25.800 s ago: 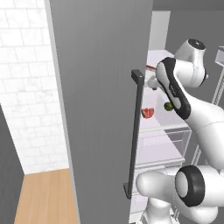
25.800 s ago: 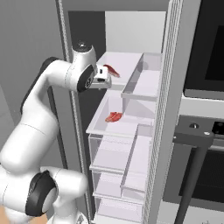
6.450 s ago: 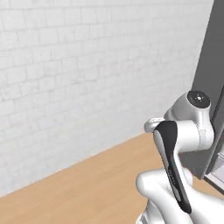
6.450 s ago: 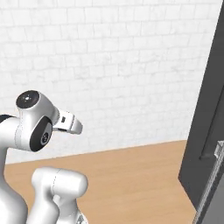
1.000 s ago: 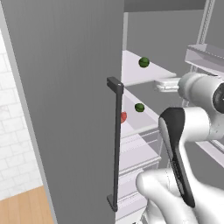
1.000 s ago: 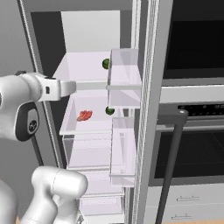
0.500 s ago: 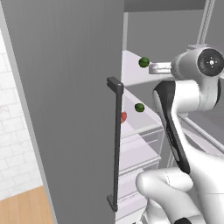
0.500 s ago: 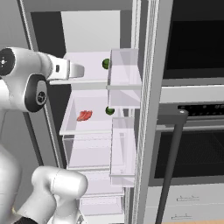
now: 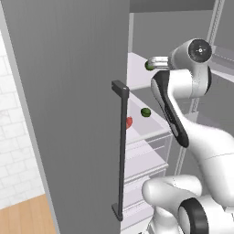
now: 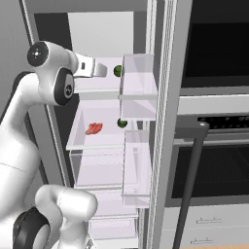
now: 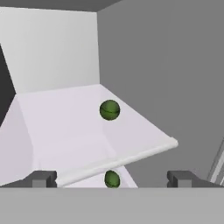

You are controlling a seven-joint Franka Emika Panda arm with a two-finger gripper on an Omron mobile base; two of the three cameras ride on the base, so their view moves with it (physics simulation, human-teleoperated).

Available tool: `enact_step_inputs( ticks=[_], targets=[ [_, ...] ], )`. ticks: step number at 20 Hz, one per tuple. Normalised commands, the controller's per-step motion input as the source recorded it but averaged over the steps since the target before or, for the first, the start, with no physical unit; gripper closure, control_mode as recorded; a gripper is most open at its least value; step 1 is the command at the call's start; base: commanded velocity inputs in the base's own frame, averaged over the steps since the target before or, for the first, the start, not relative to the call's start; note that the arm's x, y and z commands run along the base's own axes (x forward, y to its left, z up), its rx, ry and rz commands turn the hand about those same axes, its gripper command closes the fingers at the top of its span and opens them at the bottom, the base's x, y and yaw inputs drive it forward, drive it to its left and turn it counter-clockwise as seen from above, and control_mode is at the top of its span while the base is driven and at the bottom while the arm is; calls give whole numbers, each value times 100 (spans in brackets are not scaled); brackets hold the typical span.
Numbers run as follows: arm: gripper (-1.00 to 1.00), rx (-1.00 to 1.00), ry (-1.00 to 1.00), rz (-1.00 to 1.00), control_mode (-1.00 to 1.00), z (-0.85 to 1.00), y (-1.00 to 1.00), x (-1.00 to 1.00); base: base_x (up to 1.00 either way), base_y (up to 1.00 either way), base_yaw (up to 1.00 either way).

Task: Place one avocado and one steak in each tupperware on the nearby counter, to pack two identical lunches.

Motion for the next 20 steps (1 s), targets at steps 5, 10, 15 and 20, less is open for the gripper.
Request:
enact_step_inputs(
  ticks=[5,10,15,20],
  targets=[
    [-100,6,8,-8,-100,-2,-5,82,0,0,0],
    [-100,7,8,-4,-100,-12,0,69,0,0,0],
    [-100,8,2,-1,-100,-15,-3,52,0,0,0],
    [-100,2,1,0,-100,-15,0,22,0,0,0]
  ],
)
